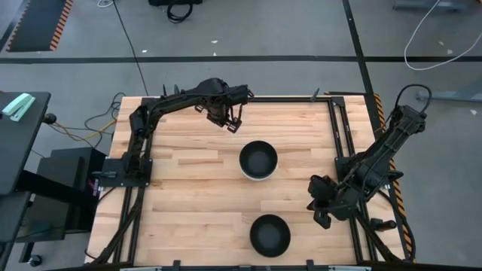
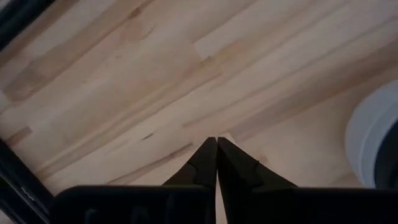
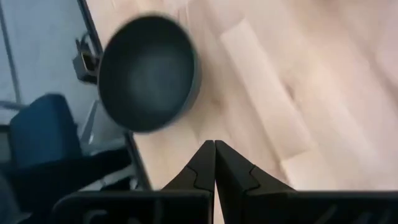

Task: Nest bowls inside each other
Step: Stack the black bowl on the black bowl

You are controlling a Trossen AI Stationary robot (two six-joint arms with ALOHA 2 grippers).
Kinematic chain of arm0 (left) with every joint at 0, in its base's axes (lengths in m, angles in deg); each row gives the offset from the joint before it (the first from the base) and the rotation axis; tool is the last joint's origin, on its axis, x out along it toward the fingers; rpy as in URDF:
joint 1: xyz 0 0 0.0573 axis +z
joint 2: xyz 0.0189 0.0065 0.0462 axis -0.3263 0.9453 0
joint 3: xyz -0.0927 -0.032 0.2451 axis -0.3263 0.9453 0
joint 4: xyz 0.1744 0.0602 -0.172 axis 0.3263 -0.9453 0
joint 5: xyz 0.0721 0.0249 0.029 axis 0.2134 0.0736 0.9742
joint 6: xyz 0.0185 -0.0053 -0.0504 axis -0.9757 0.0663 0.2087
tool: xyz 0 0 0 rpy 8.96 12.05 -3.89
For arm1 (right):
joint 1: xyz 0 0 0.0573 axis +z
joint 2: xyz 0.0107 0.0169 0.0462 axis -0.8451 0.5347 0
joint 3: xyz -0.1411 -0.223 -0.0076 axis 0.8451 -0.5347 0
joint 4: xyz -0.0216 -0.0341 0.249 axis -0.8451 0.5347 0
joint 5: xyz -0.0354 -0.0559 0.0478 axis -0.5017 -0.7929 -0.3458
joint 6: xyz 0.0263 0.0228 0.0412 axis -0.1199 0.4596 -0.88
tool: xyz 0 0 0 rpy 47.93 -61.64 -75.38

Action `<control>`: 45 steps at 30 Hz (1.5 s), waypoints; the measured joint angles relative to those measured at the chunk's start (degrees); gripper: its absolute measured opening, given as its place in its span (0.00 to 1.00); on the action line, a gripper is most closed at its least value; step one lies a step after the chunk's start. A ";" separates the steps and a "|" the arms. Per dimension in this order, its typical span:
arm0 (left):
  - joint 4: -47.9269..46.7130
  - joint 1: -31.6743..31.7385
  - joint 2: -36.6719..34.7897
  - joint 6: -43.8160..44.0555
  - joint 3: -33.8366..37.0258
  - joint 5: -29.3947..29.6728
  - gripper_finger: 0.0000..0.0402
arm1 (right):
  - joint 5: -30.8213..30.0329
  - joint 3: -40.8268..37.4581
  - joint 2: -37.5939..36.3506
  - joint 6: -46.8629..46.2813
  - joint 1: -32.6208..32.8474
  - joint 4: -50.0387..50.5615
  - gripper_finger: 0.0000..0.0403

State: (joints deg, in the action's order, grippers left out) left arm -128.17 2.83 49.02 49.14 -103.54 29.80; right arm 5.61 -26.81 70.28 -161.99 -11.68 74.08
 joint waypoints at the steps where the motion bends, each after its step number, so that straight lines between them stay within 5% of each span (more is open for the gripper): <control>1: -0.12 0.21 0.00 -0.40 0.00 -0.59 0.05 | 1.81 -0.07 0.48 -0.06 -0.67 -0.01 0.03; 10: -1.67 0.86 0.00 -1.79 0.00 -3.64 0.10 | 12.08 0.21 7.00 2.44 -7.26 -4.50 0.08; 27: -1.05 1.18 0.00 -2.80 0.00 -6.62 0.11 | 12.73 14.36 23.64 18.11 -12.16 0.32 0.09; 34: 0.67 1.14 0.00 -2.83 0.00 -6.62 0.10 | 17.54 14.84 27.78 22.94 -12.65 0.47 0.09; 45: 0.92 1.02 0.02 -2.84 0.00 -6.64 0.11 | 19.71 14.84 28.78 23.51 -13.63 -1.37 0.24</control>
State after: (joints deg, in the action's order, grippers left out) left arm -127.25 3.85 49.04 46.30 -103.54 23.15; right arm 25.32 -11.97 99.06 -138.48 -25.31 72.70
